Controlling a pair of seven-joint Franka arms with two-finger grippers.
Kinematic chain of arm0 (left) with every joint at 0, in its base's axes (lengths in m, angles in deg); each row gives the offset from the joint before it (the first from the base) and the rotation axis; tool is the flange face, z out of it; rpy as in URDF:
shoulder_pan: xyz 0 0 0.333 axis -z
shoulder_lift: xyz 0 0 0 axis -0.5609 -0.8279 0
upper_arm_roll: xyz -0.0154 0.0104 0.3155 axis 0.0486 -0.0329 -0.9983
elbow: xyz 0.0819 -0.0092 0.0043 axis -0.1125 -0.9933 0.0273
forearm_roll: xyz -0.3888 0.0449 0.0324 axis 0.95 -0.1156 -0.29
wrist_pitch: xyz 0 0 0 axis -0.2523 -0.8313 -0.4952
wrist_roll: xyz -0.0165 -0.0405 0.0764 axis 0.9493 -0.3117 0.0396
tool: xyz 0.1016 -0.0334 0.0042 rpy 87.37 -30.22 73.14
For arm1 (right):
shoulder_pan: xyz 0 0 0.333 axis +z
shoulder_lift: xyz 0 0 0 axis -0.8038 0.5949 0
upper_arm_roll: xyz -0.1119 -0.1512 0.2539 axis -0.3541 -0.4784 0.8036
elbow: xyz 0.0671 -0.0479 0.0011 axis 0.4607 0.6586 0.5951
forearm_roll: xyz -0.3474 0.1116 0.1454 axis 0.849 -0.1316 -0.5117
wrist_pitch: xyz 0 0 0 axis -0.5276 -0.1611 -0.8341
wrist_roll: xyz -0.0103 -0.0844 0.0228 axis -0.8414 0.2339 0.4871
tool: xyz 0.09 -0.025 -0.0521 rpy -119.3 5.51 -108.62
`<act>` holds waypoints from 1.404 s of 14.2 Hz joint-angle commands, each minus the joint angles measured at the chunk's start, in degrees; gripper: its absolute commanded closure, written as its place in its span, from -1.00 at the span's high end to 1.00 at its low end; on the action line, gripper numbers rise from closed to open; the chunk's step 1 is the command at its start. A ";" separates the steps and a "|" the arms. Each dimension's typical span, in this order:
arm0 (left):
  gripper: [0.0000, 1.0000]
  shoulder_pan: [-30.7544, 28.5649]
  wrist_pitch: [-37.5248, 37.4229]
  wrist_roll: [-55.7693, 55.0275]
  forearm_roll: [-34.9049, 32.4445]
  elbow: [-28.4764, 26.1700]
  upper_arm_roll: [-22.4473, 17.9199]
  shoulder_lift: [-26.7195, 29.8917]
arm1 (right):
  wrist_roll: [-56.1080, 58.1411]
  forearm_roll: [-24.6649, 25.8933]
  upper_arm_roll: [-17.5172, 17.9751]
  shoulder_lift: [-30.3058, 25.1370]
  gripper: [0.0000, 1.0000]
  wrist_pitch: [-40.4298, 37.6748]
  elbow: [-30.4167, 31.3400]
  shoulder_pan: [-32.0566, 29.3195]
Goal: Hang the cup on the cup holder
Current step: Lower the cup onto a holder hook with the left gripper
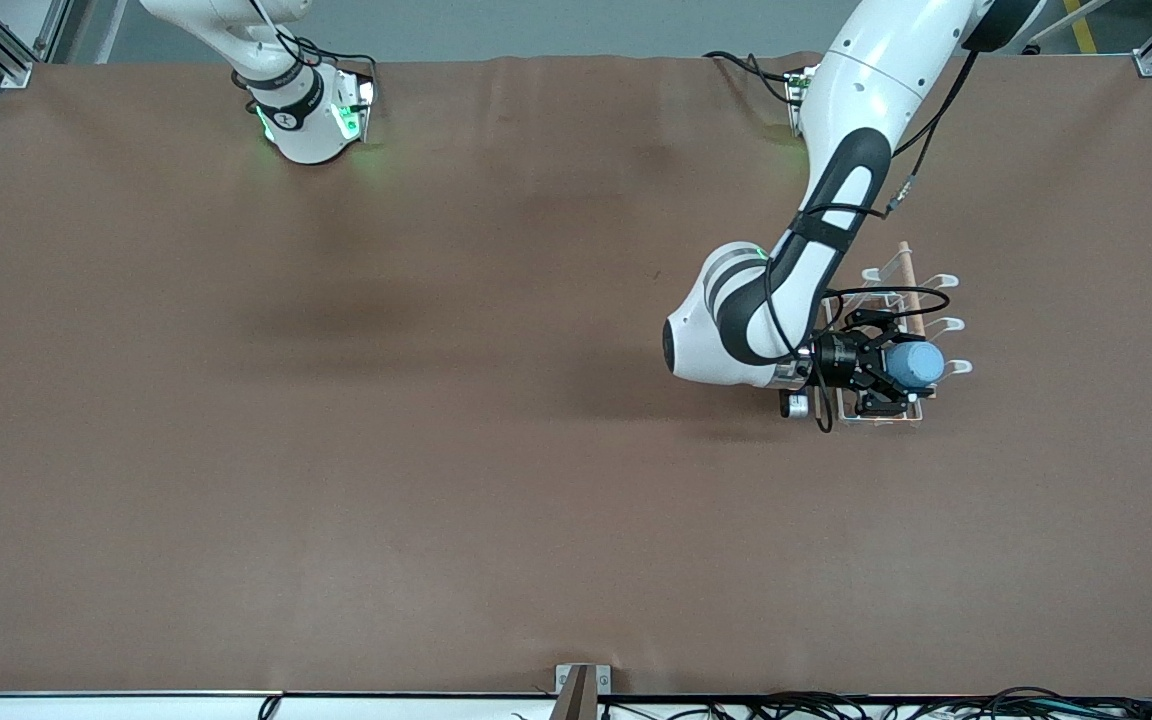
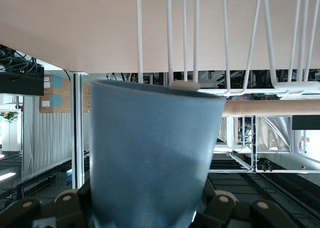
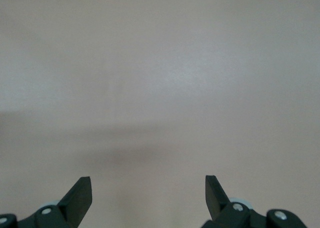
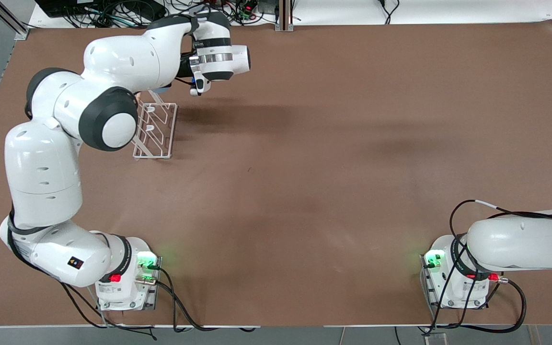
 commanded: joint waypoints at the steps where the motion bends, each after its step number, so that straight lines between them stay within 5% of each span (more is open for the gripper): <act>1: -0.28 0.24 -1.10 -1.86 -1.23 -0.36 0.07 -0.74 | -0.98 0.48 0.72 0.84 1.00 -0.99 -0.41 -0.35; 6: 0.05 0.33 -0.93 -6.34 -1.23 -1.16 0.07 -2.33 | -0.19 0.66 0.90 0.75 1.00 -1.08 0.47 -0.09; 7: 0.36 0.15 -0.75 -6.61 -1.23 -0.98 0.15 -2.24 | -0.19 0.66 0.99 0.66 1.00 -0.65 1.08 -0.09; 8: 0.99 0.24 -0.66 -7.65 -1.23 -0.81 0.15 -2.33 | -0.19 0.66 0.99 0.66 1.00 -0.56 1.09 -0.09; 13: 1.00 0.07 -0.92 -14.70 -0.18 0.59 0.50 -1.45 | -0.19 0.22 0.99 0.75 1.00 -0.29 1.09 0.00; 20: 1.00 -0.90 -1.01 -23.82 12.11 12.53 0.68 3.99 | -0.28 0.04 0.99 0.93 1.00 -0.21 1.09 0.09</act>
